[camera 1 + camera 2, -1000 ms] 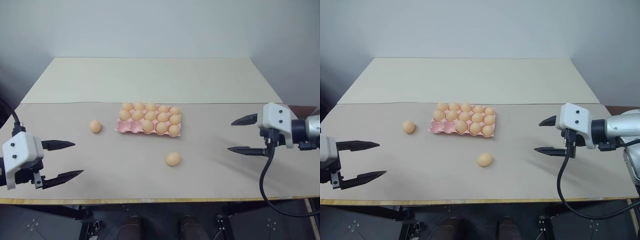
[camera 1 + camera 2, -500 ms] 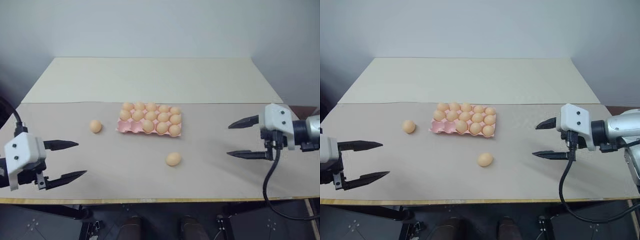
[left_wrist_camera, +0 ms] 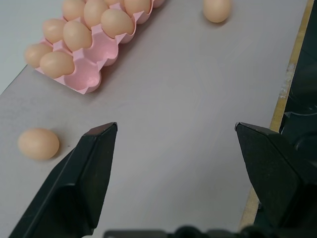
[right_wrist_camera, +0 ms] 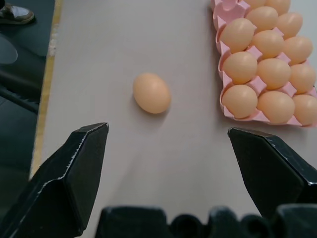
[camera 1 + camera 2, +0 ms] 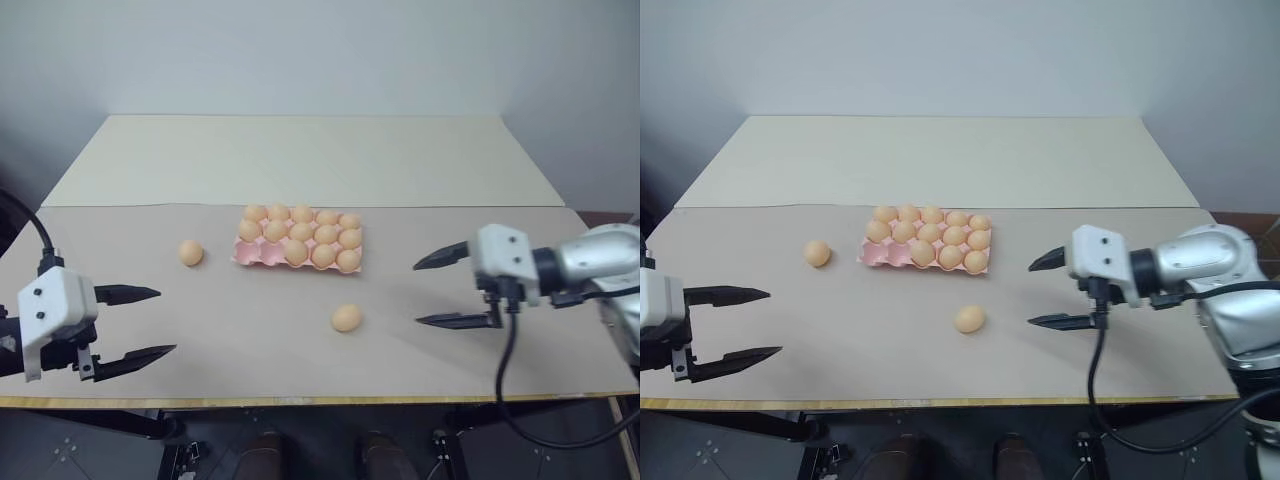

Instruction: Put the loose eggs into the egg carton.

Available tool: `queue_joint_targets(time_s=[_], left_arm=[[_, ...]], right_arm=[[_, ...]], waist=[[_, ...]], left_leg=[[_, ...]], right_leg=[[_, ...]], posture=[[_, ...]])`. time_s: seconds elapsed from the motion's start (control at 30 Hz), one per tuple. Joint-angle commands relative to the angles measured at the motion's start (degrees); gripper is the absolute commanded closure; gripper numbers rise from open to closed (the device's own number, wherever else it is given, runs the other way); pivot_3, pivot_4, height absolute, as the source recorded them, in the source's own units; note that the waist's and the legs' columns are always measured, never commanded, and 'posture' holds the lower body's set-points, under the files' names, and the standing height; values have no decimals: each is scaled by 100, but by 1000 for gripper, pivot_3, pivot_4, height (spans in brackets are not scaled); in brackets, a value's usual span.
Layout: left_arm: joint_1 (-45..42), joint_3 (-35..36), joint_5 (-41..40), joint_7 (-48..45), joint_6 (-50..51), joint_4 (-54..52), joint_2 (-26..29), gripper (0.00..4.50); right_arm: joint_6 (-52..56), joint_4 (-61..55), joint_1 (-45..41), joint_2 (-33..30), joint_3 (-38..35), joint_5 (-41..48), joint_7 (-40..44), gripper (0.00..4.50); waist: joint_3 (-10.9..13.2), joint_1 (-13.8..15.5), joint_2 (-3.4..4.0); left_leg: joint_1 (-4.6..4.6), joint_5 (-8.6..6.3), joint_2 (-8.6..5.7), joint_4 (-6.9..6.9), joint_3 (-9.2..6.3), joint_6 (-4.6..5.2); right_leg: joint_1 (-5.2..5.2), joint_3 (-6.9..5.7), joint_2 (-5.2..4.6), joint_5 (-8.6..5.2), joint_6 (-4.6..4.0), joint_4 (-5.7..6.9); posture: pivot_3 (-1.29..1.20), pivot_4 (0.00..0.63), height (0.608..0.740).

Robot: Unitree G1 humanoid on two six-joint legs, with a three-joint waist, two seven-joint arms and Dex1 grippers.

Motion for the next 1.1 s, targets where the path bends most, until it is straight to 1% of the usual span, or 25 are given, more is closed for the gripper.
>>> queue_joint_targets(time_s=[0.03,0.27,0.43,0.57,0.83,0.93,0.97,1.0,1.1], left_arm=[[-46,-13,-57,6,-57,-95,47,370],[92,-89,-37,67,-66,-236,-91,370],[120,-68,-56,104,-49,-291,-127,370],[169,-46,-38,120,-63,-307,-157,370],[242,-94,-25,186,-68,-384,-229,370],[273,-59,-11,178,-91,-369,-231,370],[285,-49,-8,179,-98,-363,-232,370],[301,-44,2,181,-110,-359,-235,370],[338,-50,25,193,-137,-359,-247,370]], right_arm=[[-241,-51,-268,304,426,-376,-185,32],[-526,263,-629,1140,1351,-1077,-364,32],[-922,633,-735,1465,1802,-1600,-430,32],[-1186,1004,-831,1659,2014,-1997,-506,32],[-1360,1527,-999,2105,2178,-2255,-534,32],[-1396,1522,-956,2128,2149,-2271,-510,655],[-1425,1526,-945,2112,2148,-2275,-485,1059],[-1442,1533,-935,2099,2150,-2293,-479,1284],[-1454,1549,-916,2086,2149,-2341,-474,2322]], waist=[[0,0,0],[0,0,0],[0,-1,0],[-1,-1,-1],[-1,-6,-1],[-1,-5,-1],[-1,-5,-1],[-1,-5,-1],[-1,-5,-1]], left_leg=[[-1,0,1,0,-1,0],[-6,0,-1,1,-3,0],[-3,0,-2,2,-4,0],[-4,0,-3,2,-4,0],[-1,0,-2,2,-4,-1],[-3,0,-3,2,-4,0],[-3,0,-3,2,-4,0],[-3,0,-3,2,-4,0],[-2,0,-2,2,-5,0]], right_leg=[[-1,-1,1,0,0,0],[-4,-2,0,0,0,2],[-3,-4,0,0,0,3],[-3,-4,0,0,0,3],[-3,-3,2,0,0,6],[-4,-4,0,0,-1,5],[-3,-4,0,0,-1,5],[-3,-4,0,0,0,5],[-3,-4,1,0,-1,6]], posture=[[0,150,740],[0,150,740],[0,150,740],[0,150,740],[0,150,740],[0,150,740],[0,150,740],[0,150,740],[0,150,740]])
